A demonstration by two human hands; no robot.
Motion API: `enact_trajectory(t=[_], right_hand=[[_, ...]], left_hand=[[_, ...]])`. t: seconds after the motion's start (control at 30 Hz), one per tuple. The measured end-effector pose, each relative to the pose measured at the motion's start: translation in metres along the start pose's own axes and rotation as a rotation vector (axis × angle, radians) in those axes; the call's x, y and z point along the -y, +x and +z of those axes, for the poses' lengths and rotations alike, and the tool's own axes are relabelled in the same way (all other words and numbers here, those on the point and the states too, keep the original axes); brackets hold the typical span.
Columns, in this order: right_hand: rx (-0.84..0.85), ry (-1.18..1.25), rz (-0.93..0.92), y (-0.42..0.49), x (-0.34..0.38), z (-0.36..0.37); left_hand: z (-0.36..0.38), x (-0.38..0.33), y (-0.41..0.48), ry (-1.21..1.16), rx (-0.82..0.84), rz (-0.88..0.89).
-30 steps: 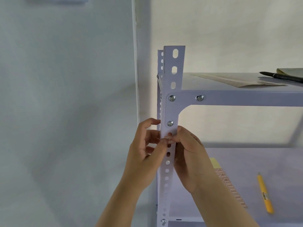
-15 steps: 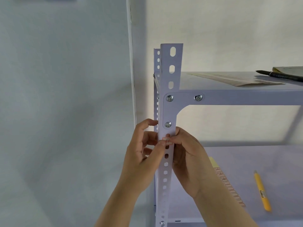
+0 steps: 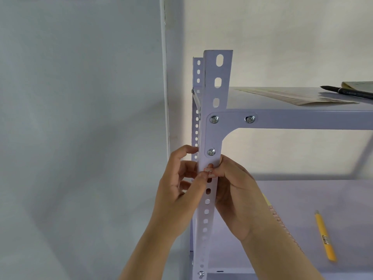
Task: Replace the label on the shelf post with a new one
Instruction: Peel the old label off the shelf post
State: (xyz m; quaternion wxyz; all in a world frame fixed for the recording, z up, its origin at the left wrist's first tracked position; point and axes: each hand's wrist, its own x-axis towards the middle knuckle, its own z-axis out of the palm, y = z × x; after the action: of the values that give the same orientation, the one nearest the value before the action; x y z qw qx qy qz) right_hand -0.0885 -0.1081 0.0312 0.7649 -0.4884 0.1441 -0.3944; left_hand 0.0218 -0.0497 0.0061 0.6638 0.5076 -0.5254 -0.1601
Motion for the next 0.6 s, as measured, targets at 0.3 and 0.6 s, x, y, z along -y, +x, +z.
enact_trajectory(t=[0.3, 0.6], right_hand=[[-0.024, 0.001, -0.005, -0.0022, -0.0021, -0.0012], [-0.018, -0.040, -0.056, -0.0035, -0.0026, -0.0018]], left_hand=[[-0.0009, 0.0016, 0.0005, 0.003, 0.008, 0.004], [-0.0015, 0.0015, -0.0005, -0.001, 0.024, 0.009]])
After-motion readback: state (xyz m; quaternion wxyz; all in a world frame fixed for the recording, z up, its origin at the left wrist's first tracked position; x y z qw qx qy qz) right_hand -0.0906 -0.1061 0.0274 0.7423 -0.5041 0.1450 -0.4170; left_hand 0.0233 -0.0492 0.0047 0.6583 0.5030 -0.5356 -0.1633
